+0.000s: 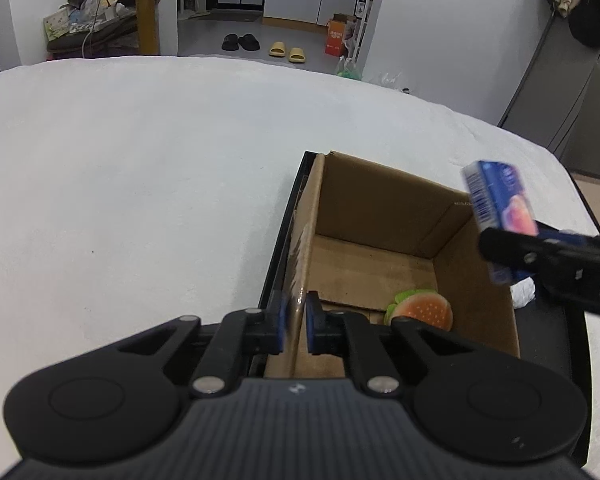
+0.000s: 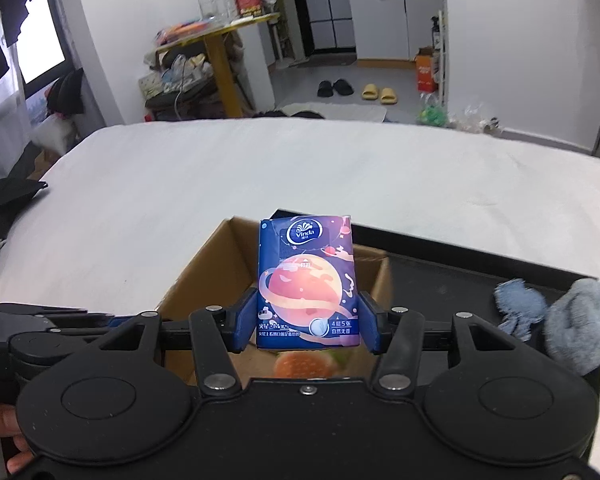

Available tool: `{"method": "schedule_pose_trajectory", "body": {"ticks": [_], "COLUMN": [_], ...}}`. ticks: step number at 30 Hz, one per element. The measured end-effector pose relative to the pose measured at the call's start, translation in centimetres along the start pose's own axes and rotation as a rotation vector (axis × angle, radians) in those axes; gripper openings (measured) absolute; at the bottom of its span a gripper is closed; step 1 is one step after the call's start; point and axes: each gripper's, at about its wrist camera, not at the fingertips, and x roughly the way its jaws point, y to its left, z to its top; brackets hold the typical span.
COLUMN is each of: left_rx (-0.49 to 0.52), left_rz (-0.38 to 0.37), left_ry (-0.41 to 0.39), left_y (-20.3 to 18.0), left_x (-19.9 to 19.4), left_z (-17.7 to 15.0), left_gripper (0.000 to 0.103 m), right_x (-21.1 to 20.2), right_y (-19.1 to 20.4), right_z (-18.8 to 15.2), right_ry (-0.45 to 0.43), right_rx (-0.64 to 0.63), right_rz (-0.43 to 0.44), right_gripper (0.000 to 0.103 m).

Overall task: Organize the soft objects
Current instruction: 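Carry the purple tissue pack over the box and release it inside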

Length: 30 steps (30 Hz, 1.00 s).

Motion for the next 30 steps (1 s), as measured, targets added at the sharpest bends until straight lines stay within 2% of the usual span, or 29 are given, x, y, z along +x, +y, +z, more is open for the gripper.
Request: {"method": "schedule_pose_trajectory", "body": {"ticks": [18,20,22,30], "left_rx": [-0.056,-0.062,-0.073,-0.068], "left_rz": [-0.057,-0.060,-0.066,-0.066], "left_ry": [-0.029,-0.029,-0.030,-0.034], "left_y": [1.6,1.7,1.9,1.8], "left_x": [-0.2,-0.2,-0.2,-0.3], "left_z": [-0.6,-0.5,-0.4,-0.5], "left_gripper": [0.010,0.010,0.010,0.010], "right_x": [3.6,3.6,3.7,3.1], "right_y": [3.0,3.1,3.1,2.2], "right_z": [0.1,0.2,0.2,-0.1], "right_ry": [0.067,0.049,0.047,0.088], "right_rx": [0.028,0.035,0.032,0.064], "right_rz": [0.051,0.089,0.091,0.088], "right_gripper": [0.051,0.054,0.077,0.079]}}
